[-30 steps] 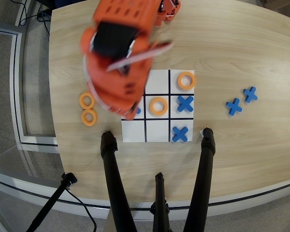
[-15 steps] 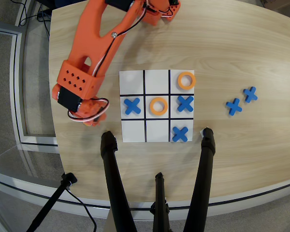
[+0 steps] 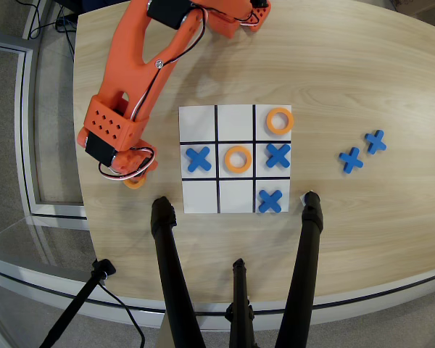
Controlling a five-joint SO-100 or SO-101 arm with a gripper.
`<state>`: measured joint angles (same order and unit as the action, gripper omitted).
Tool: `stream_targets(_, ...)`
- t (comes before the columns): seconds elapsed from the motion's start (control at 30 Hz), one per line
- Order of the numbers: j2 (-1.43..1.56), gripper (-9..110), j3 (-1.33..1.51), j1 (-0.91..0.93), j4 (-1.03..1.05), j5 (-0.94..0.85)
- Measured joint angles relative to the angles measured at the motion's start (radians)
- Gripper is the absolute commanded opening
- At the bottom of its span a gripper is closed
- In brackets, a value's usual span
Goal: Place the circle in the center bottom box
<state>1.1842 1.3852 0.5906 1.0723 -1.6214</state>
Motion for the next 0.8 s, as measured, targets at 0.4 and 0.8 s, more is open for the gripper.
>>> stream_targets(0.4, -0.072, 16, -0.034, 0.032, -0.041, -0.043)
stream_targets(0.8, -0.118, 16, -0.040, 0.046, -0.041, -0.046)
